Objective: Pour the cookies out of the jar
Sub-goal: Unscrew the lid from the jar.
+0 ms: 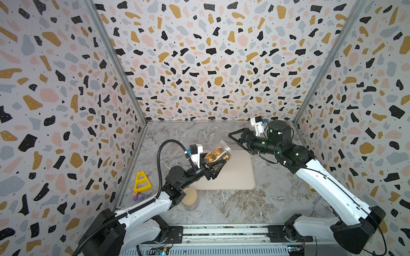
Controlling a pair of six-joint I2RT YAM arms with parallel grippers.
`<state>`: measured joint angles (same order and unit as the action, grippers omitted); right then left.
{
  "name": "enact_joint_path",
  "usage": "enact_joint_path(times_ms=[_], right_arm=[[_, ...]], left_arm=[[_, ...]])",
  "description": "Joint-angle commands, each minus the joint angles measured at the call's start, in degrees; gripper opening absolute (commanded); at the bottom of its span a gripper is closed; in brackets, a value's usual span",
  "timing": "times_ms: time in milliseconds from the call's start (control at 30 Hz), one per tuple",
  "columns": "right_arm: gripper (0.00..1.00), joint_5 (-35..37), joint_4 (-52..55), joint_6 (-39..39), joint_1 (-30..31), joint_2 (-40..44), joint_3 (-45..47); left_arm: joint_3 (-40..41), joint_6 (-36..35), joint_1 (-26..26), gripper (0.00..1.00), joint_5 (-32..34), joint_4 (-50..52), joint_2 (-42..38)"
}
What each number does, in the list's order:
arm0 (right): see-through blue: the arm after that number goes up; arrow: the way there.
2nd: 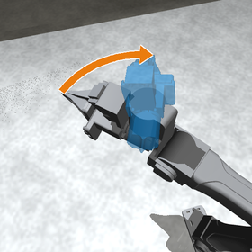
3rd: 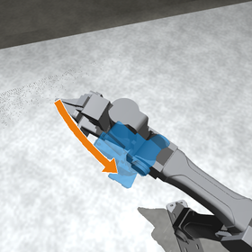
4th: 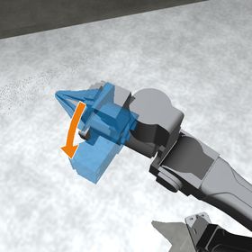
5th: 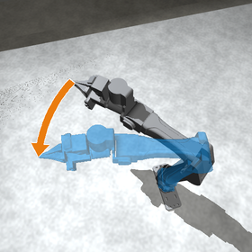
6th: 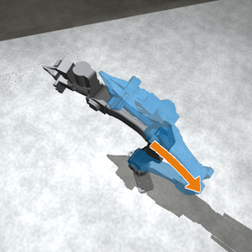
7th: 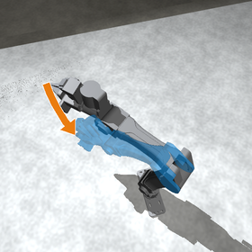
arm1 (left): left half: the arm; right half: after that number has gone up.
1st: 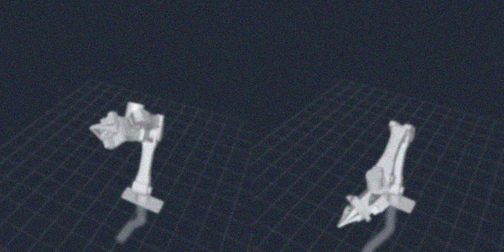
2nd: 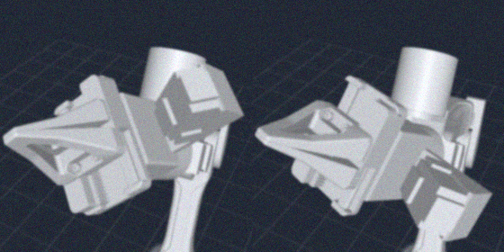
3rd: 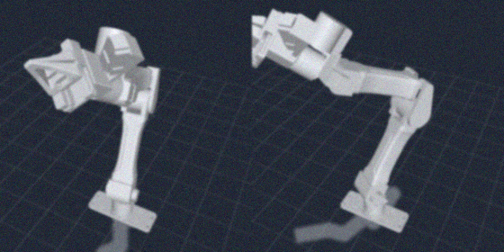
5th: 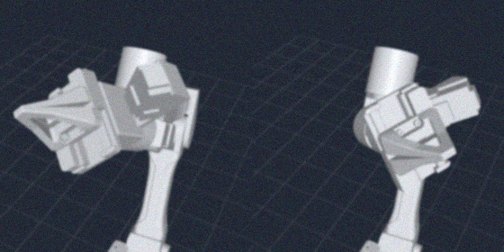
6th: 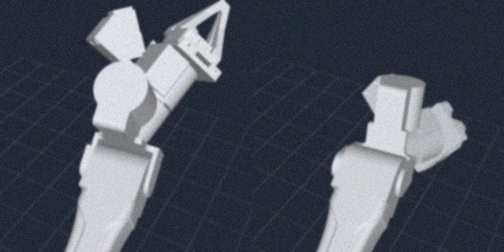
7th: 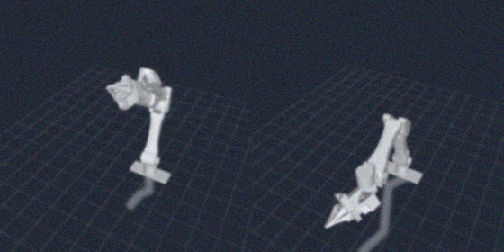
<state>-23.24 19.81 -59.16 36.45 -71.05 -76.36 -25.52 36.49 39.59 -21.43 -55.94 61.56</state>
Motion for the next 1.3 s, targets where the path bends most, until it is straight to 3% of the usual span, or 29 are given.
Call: enact_joint_path(times_ms=[0,233,900,1133,1267], right_arm=[[0.99,0.7,2.8,-4.9,2.3,0.4,-2.1],[1.0,4.5,10.7,-7.3,5.1,-3.7,-7.0],[0.94,3.7,3.5,-11.1,6.4,-1.7,-0.3],[0.93,3.9,-4.6,-11.0,6.5,2.0,5.6],[0.93,5.2,-12.4,-6.6,6.5,4.9,9.3]], left_arm=[[-1.0,-3.8,0.0,0.0,1.1,-2.7,-1.6],[-1.1,-3.6,-0.1,0.0,1.1,-2.9,-1.7],[-1.1,-2.7,0.0,0.0,0.6,-4.8,-0.1],[-0.9,-0.1,0.0,0.0,1.5,-6.9,-0.1],[-0.9,3.6,0.0,0.0,1.7,-9.8,-0.2]])
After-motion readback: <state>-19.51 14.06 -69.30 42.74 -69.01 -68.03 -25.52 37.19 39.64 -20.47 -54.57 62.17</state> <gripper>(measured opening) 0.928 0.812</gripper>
